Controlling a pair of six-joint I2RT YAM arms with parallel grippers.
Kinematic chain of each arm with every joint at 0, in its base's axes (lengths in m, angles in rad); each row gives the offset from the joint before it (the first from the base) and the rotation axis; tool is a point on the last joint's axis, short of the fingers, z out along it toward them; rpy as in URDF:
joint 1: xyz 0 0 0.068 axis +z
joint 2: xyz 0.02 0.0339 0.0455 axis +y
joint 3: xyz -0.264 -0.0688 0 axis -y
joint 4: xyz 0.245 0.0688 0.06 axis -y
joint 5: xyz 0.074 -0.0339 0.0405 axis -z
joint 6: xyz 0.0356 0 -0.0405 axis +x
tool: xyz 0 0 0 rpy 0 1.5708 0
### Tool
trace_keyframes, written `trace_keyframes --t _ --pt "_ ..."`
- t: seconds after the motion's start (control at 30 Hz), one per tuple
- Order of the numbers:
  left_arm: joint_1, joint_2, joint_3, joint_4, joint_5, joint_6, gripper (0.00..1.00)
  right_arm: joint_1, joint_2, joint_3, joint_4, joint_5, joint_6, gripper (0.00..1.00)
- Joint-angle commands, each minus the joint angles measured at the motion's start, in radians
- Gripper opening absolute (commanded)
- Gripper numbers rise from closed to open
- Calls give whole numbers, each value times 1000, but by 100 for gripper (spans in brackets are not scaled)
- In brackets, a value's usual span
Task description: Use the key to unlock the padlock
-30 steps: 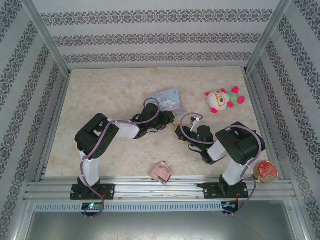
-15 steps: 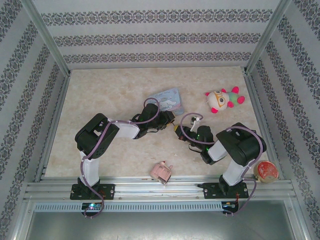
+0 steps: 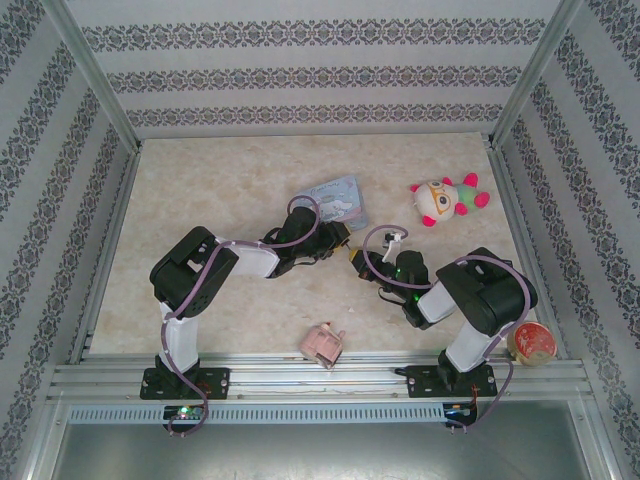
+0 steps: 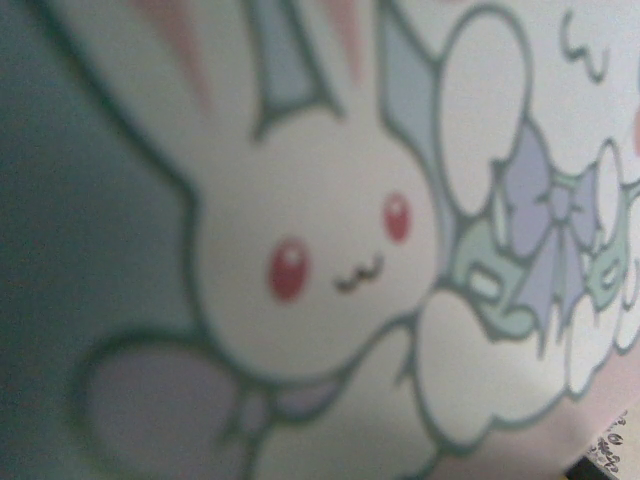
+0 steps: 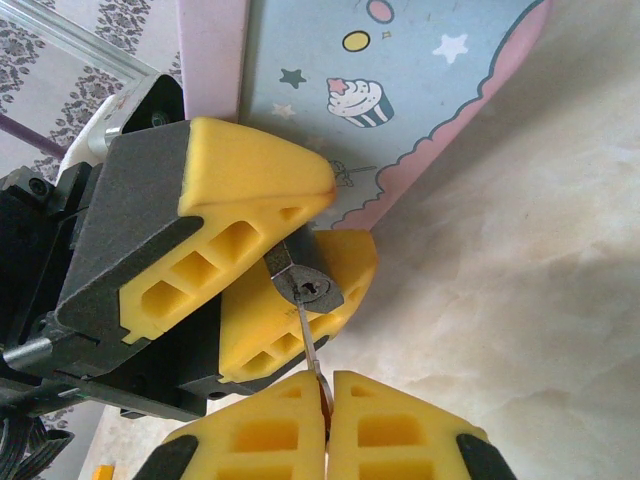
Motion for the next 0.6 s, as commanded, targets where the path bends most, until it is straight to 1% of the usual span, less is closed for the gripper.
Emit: trace_keyframes --t 0.0,0.3,0.57 --pt "-17 23 -9 -2 61 -56 20 -11 15 16 40 13 -24 0" --pt "-17 24 -8 -2 62 -57 20 -28 16 10 45 12 -26 0" --pt "-17 27 -11 -1 57 -57 20 -20 15 24 49 -6 -21 0"
